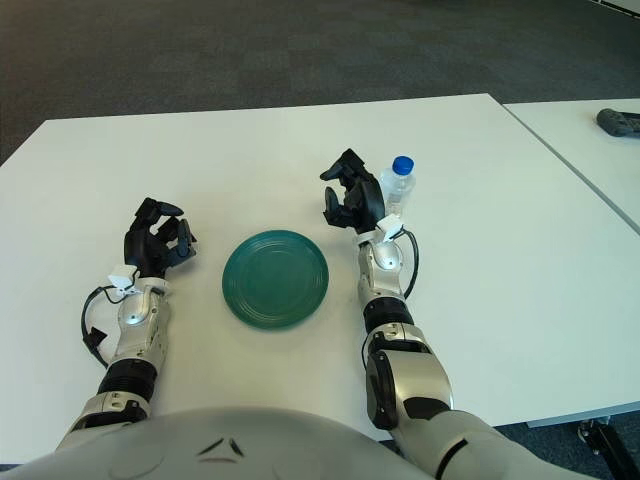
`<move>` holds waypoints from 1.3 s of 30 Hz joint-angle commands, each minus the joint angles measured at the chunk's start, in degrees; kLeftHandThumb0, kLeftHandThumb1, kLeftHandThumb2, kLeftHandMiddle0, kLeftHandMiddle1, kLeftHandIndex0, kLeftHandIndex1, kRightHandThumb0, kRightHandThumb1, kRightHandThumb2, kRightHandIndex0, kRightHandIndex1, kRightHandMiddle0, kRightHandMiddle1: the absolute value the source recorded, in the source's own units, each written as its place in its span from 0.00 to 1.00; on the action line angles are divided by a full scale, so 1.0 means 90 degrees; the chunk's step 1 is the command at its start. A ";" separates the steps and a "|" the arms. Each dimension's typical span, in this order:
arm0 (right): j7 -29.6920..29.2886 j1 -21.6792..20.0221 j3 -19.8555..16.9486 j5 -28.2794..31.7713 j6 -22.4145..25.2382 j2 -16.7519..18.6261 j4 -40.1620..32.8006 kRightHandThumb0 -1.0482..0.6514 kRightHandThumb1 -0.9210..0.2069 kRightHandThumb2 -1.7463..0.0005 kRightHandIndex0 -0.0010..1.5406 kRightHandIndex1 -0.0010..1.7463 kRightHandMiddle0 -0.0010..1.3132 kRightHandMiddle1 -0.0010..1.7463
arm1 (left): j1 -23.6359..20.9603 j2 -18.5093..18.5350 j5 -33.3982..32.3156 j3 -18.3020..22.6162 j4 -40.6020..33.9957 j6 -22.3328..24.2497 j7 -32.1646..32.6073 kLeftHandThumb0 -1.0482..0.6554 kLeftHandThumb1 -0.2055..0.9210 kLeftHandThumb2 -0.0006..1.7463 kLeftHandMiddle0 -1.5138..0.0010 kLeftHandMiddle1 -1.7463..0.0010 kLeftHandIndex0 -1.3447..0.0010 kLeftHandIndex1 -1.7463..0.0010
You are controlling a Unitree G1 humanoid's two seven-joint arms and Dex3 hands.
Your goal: Put the bottle into the plate.
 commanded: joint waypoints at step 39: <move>-0.0373 -0.0695 -0.0689 0.0753 0.1715 -0.1530 -0.2009 0.38 0.31 0.43 0.48 0.96 0.32 1.00 | -0.0418 -0.0249 0.0094 0.0043 0.1621 -0.0756 0.0267 0.35 0.53 0.69 0.41 0.00 0.58 0.01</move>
